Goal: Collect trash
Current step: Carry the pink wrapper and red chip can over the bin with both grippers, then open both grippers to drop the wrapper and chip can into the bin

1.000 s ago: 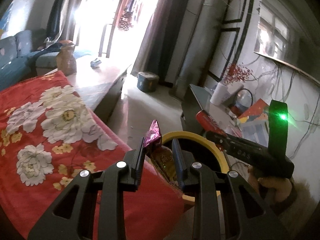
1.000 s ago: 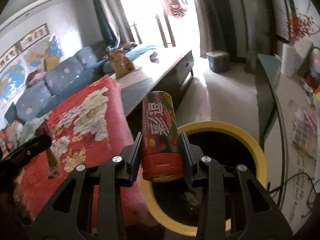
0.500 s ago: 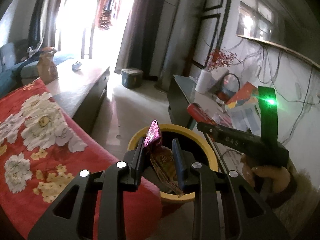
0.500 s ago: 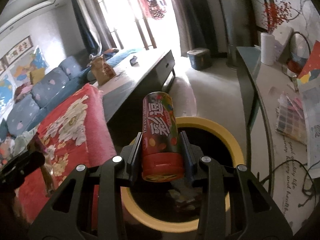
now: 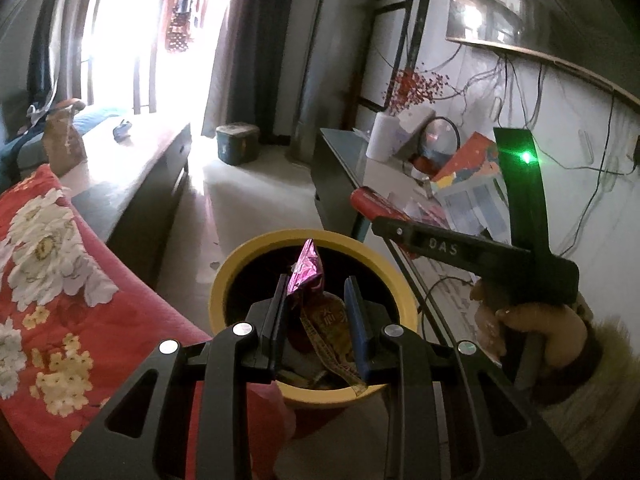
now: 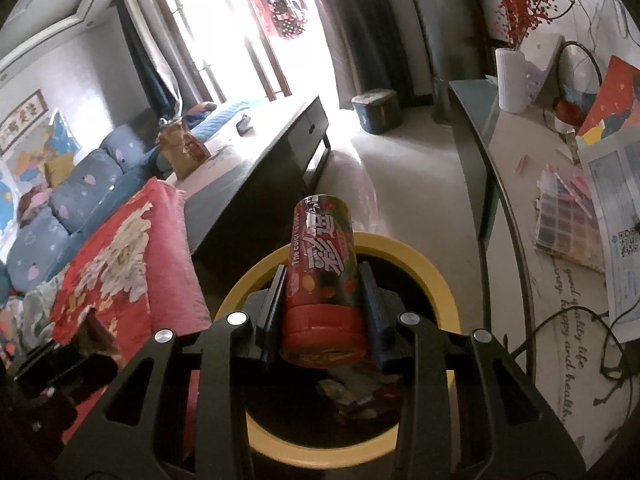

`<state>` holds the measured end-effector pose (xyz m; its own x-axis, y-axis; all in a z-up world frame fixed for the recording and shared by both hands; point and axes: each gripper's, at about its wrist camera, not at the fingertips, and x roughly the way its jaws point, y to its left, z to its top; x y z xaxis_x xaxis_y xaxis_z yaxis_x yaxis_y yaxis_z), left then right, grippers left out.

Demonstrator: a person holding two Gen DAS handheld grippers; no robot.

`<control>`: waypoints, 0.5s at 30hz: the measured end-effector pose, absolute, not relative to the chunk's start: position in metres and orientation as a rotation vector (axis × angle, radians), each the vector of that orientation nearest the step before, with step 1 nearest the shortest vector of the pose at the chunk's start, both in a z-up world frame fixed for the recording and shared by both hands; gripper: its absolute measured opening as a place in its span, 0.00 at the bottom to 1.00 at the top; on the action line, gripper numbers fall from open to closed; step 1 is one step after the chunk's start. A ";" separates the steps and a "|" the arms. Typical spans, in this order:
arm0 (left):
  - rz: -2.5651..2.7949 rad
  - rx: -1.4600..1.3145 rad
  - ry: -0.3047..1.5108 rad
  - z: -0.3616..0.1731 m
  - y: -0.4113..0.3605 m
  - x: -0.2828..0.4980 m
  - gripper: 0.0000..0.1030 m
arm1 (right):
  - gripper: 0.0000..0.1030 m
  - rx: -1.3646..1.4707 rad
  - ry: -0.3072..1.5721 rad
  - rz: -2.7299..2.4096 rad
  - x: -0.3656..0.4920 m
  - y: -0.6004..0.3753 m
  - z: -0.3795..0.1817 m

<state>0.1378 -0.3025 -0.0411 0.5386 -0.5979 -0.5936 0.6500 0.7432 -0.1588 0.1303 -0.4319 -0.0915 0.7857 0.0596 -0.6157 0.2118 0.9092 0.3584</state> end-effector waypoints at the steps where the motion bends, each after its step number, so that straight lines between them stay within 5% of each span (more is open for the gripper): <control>1: -0.746 0.088 0.675 -0.043 -0.305 0.138 0.25 | 0.27 0.435 0.668 -0.085 0.131 -0.433 -0.093; 15: -0.792 0.110 0.723 -0.072 -0.338 0.162 0.27 | 0.27 0.468 0.689 -0.084 0.141 -0.444 -0.102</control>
<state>0.1619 -0.3382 -0.0716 0.4785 -0.6107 -0.6309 0.6832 0.7103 -0.1694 0.1414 -0.4442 -0.1021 0.7727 0.0777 -0.6300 0.2265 0.8934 0.3880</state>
